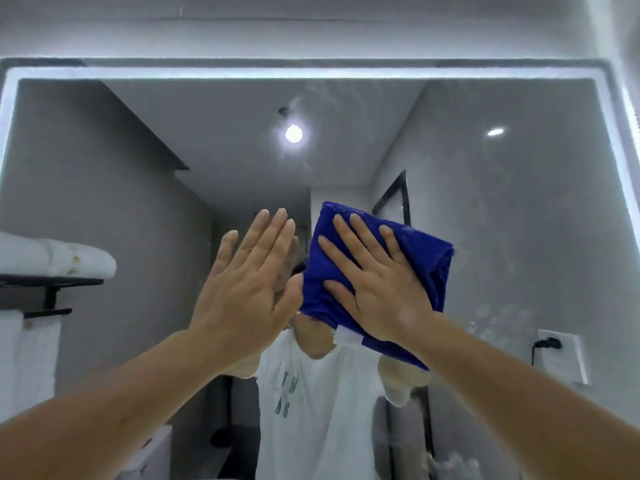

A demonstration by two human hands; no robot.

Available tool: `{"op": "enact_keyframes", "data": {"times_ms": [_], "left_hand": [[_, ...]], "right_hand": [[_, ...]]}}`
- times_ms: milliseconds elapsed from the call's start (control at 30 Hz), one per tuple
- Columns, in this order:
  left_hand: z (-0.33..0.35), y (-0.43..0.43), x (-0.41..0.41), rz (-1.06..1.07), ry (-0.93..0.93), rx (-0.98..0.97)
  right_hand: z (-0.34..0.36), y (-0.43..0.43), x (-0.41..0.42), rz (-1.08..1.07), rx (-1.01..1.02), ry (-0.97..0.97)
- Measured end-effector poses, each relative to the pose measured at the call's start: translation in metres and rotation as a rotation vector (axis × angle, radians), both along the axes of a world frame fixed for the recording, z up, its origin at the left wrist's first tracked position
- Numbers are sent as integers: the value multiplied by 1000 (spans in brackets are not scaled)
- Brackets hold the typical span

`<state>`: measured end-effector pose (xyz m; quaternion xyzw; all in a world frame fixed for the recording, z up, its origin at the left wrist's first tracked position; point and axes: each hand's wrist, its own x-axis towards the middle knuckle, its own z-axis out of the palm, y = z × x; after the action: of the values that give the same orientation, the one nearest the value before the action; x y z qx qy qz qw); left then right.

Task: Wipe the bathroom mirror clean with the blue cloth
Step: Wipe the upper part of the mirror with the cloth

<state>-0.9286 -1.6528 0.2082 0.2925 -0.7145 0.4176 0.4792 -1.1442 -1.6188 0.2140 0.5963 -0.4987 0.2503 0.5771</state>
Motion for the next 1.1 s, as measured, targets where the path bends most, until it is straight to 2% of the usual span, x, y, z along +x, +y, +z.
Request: {"op": "enact_keyframes", "data": {"times_ms": [100, 233, 433, 600, 767, 867, 1100], "left_hand": [[18, -6, 2, 42, -29, -49], [47, 0, 12, -31, 1, -68], [89, 10, 26, -98, 71, -37], [118, 18, 35, -86, 60, -37], [127, 29, 51, -60, 15, -61], [131, 32, 52, -34, 6, -62], [138, 37, 11, -27, 43, -49]], "right_hand": [[45, -3, 7, -24, -31, -108], [99, -7, 12, 18, -81, -202], [188, -14, 11, 37, -116, -283], [264, -9, 13, 46, -95, -360], [295, -13, 36, 10, -116, -485], [279, -18, 52, 14, -130, -398], [197, -22, 84, 111, -4, 52]]}}
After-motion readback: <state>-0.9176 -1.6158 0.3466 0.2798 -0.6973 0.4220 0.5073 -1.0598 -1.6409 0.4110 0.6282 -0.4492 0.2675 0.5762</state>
